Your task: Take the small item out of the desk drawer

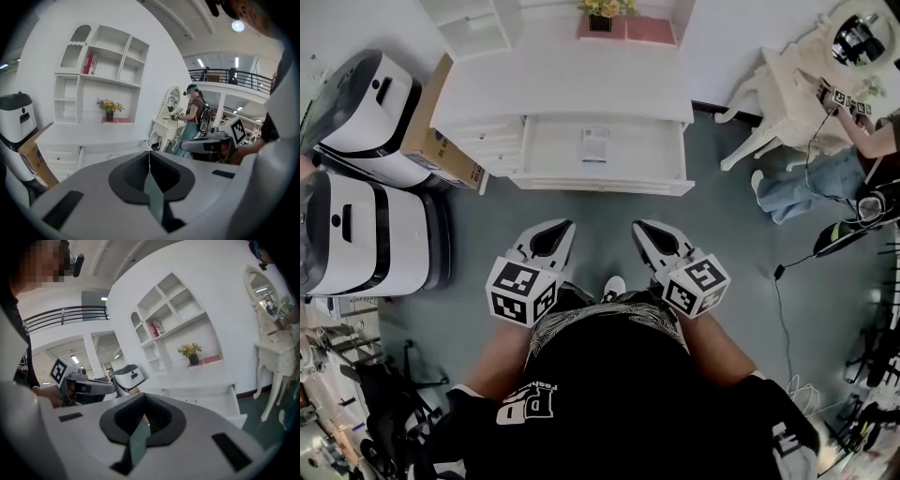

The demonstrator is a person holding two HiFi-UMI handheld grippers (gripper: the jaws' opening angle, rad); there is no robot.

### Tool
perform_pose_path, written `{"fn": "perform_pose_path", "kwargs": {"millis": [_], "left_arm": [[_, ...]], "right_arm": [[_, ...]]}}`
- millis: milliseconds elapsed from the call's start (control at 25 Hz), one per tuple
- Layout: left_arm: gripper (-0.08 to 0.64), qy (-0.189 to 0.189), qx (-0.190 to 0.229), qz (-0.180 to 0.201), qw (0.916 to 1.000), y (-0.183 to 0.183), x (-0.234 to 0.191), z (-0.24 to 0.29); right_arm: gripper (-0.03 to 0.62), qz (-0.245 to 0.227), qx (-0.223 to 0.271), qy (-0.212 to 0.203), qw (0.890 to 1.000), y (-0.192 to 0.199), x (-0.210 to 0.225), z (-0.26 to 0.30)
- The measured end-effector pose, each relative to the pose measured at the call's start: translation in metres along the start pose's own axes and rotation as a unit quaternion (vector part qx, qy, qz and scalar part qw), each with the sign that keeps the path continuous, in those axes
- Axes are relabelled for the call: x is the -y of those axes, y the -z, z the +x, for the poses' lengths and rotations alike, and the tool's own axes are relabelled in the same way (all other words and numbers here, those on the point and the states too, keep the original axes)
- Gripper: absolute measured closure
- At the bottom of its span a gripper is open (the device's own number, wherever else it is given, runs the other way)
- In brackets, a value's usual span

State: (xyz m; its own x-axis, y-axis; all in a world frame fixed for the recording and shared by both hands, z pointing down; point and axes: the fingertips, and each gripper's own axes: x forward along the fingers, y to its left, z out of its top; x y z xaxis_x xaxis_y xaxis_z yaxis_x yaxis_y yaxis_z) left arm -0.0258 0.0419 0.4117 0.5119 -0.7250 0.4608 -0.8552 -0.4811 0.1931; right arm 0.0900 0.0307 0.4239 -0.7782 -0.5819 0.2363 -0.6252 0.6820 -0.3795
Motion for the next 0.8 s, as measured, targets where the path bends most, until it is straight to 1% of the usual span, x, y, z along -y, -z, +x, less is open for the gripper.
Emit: {"fn": "perform_pose_path", "kwargs": {"millis": [240,440,560,800], "left_arm": [[0.545,-0.005,-0.005,-0.007,1.0000,-0.001,-0.009,0.005],[0.545,0.006,-0.006,-0.007,0.9999,0.001,-0.019,0.019],[0.545,0.014,-0.003,-0.002,0.9999,-0.008,-0.030,0.031],[0.545,0.023,0.003,0.008,0.9997,-0.038,-0.064,0.055]], "right_arm": [[0.584,0.004,-0.006,-0.001,1.000,-0.002,0.006,0.006],[0.583,-0.003,-0.009,0.006,1.000,-0.003,0.013,0.016],[0.584,-0.007,-0.012,0.014,1.000,-0.009,0.025,0.028],[0.584,-0.010,-0.008,0.027,1.000,-0.035,0.043,0.060]]}}
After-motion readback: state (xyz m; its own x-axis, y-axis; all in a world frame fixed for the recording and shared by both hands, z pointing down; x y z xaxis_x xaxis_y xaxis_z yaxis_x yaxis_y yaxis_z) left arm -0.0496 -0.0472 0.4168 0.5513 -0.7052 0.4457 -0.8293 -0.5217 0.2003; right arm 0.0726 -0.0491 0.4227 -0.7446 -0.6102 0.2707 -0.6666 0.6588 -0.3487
